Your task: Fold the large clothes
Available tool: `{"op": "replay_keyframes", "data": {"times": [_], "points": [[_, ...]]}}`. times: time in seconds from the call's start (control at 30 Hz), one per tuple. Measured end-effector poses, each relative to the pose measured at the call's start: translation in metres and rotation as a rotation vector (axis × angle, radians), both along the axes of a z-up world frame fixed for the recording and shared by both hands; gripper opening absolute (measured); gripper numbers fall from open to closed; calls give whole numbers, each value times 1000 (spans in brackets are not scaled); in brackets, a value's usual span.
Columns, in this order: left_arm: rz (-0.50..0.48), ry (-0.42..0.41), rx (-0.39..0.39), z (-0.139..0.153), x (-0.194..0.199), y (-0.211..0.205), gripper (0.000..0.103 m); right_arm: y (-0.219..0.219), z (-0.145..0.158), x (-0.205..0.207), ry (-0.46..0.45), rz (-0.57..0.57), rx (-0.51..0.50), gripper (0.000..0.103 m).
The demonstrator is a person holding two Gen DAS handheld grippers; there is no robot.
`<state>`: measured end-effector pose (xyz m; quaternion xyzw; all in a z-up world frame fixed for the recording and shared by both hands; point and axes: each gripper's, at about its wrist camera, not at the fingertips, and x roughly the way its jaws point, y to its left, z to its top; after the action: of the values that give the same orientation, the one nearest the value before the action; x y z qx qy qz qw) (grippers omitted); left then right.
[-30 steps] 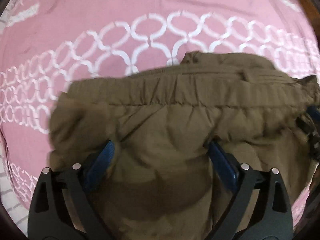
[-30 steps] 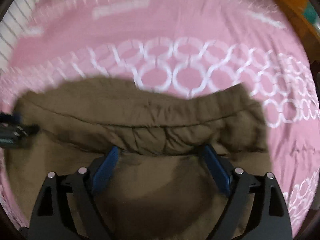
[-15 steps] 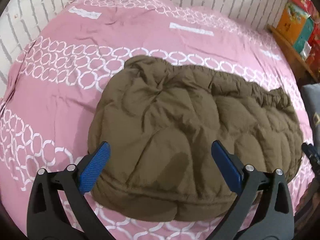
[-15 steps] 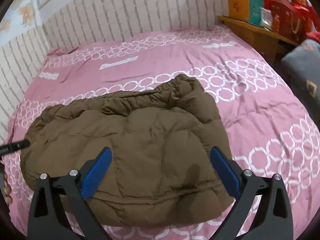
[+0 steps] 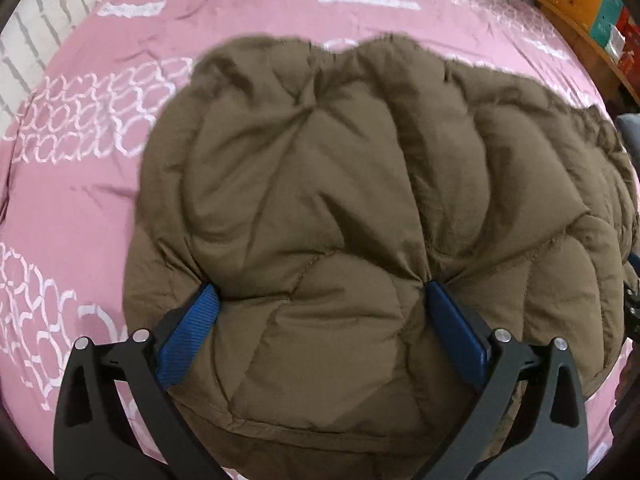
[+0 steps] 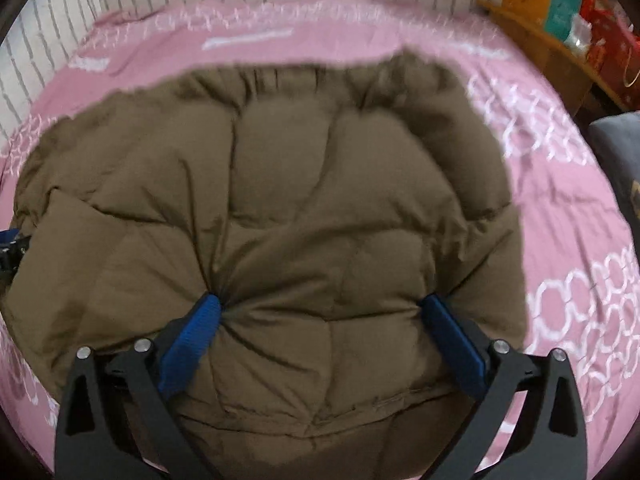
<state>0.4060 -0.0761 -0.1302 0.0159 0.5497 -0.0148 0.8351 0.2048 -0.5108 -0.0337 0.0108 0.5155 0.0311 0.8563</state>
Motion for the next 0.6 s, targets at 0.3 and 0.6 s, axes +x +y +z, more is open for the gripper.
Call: {"op": "replay_keyframes", "data": {"times": [0.3,0.6], "points": [[21,43,-41,-23,24,0,100,0,-15,17,-9,-3,4,102],[30,81,-51,-40,53,-11,100,-3,-24,26,8,1,14,102]]}}
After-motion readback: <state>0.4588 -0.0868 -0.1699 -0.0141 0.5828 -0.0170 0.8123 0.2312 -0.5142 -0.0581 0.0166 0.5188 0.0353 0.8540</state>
